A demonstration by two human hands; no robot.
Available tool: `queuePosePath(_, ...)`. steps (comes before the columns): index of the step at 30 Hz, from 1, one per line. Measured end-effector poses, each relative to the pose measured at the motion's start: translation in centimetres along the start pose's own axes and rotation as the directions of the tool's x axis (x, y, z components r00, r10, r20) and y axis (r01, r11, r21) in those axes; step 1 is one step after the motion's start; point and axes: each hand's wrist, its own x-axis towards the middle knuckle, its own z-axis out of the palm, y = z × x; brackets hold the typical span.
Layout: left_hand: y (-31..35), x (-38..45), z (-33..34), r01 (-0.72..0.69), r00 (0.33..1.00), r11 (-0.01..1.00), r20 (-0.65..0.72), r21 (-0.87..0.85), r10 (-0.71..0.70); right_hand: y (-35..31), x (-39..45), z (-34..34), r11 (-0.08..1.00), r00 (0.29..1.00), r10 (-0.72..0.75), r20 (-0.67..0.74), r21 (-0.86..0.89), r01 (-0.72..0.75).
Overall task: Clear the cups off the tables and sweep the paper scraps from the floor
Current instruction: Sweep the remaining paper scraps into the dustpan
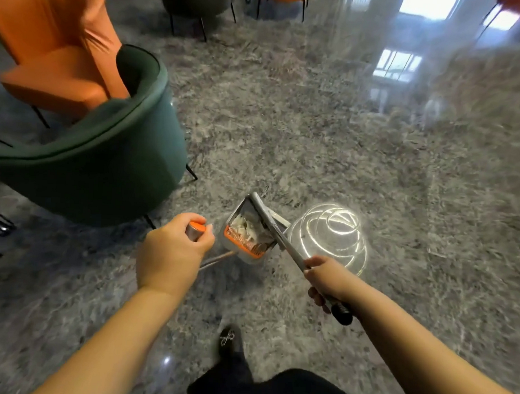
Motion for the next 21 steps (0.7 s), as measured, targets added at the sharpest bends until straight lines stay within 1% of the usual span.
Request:
queuePosePath(4, 0.3, 6.8, 3.0, -0.033, 0.998, 0.999, 0.053, -0.006, 0.033, -3.7, 4.7, -1.7, 1.000, 1.000, 0.013, -0.010, -0.013, -0.013)
queuePosePath(10, 1.1, 17.5, 6.7, -0.130, 0.987, 0.991, 0.095, 0.026, 0.126, -10.2, 11.2, -3.5, 0.998, 0.999, 0.033, -0.022, 0.045, -0.032)
queuePosePath(13, 2.2, 22.4, 8.0, -0.161, 0.977, 0.987, 0.143, 0.016, 0.157, -13.3, 13.5, -4.9, 0.995, 0.998, 0.052, -0.027, 0.084, -0.050)
queuePosePath(17, 3.7, 28.0, 10.0, -0.198, 0.970, 0.980, 0.146, 0.013, 0.194, -17.1, 16.3, -7.0, 0.989, 0.997, 0.066, -0.036, 0.138, -0.060)
queuePosePath(19, 4.6, 30.7, 11.4, -0.195, 0.970, 0.981, 0.148, -0.005, 0.194, -18.7, 18.2, -8.6, 0.991, 0.997, 0.059, -0.043, 0.123, -0.054)
queuePosePath(21, 5.7, 33.8, 13.1, -0.200, 0.967, 0.979, 0.157, -0.026, 0.202, -20.6, 20.6, -10.7, 0.997, 0.997, 0.044, -0.059, 0.072, -0.040)
